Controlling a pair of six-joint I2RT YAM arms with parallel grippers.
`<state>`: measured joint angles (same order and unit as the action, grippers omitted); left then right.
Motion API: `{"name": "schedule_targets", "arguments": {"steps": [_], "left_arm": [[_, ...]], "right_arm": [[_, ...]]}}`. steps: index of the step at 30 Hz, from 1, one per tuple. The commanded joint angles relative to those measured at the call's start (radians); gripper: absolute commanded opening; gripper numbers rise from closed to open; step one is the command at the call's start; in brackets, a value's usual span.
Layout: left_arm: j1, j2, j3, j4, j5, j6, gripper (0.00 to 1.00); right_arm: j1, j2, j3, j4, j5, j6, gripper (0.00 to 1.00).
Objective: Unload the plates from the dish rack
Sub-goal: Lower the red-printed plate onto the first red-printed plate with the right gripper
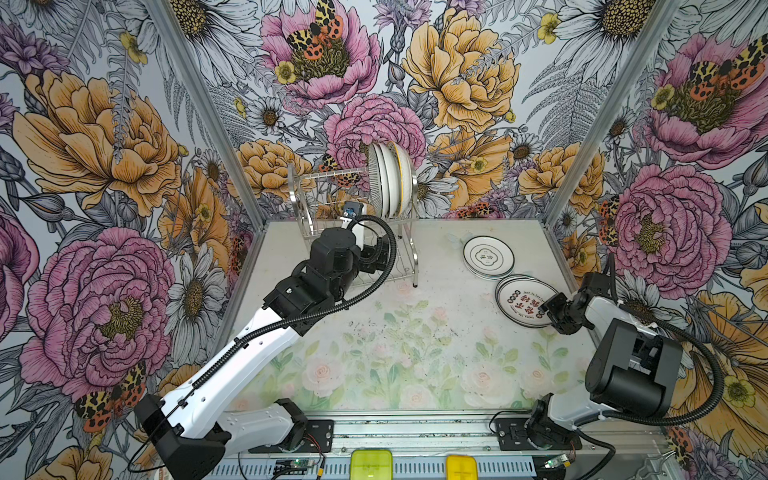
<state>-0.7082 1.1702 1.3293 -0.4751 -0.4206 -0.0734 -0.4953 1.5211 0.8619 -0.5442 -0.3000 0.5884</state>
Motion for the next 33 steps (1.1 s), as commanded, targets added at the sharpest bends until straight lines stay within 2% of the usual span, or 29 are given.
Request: {"name": "schedule_targets", "arguments": {"steps": [1,14,18,33], "left_arm": [[0.01,-0.03,-0.018,0.001,0.02,-0.011,0.99],[0.025,-0.038,-0.03,0.002,0.029,-0.011,0.99],[0.032,-0.037,-0.032,0.002,0.031,-0.011,0.99],[0.049,-0.046,-0.046,0.008,0.048,-0.011,0.99]], "right_arm": [[0.015,0.029,0.035,-0.03,0.068,-0.012,0.61],[0.057,0.045,0.078,-0.092,0.201,-0.026,0.65],[0.058,0.044,0.083,-0.102,0.206,-0.031,0.7],[0.063,0.018,0.106,-0.134,0.262,-0.03,0.75]]}}
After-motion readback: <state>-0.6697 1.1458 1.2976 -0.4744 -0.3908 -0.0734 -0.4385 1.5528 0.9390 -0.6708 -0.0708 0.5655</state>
